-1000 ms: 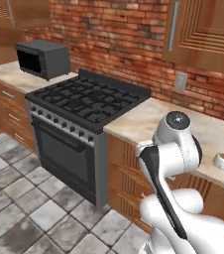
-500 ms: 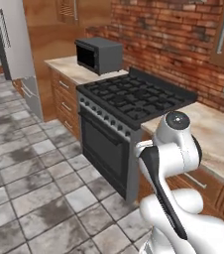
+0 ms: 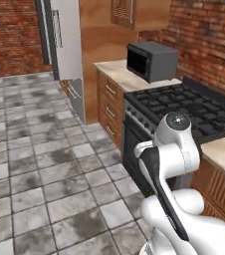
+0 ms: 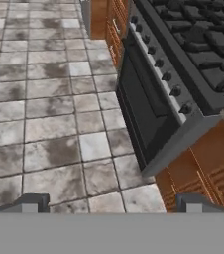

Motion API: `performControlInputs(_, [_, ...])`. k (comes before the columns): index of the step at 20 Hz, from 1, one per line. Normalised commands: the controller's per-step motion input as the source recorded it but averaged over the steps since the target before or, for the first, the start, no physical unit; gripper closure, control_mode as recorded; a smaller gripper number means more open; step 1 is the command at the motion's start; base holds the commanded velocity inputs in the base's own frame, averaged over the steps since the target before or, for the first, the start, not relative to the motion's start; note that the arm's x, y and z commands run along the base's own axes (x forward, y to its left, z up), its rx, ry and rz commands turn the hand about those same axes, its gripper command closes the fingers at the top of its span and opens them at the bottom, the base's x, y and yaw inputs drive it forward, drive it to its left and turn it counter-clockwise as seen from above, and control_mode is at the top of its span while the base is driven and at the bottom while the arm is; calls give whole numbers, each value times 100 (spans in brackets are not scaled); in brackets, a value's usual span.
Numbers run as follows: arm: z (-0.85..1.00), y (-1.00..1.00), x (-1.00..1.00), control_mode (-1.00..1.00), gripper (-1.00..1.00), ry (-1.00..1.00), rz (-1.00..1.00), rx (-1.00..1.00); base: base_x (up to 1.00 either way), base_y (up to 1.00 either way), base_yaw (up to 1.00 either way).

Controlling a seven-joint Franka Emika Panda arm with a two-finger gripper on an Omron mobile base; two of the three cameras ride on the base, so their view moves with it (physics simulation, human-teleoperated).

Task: Take a sugar cube from the saucer and place it inside the coffee. Then, grab milk from the fridge and place it next to the coffee on the counter to sweeten the coffee.

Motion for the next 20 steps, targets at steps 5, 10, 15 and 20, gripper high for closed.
performControlInputs(5, [0, 0, 0, 100, -100, 0, 0, 0, 100, 26, 34])
performControlInputs(10, [0, 0, 0, 100, -100, 0, 0, 0, 100, 4, 28])
performControlInputs(15, [0, 0, 0, 100, -100, 0, 0, 0, 100, 27, 18])
performControlInputs(20, [0, 0, 0, 100, -100, 0, 0, 0, 100, 81, 6])
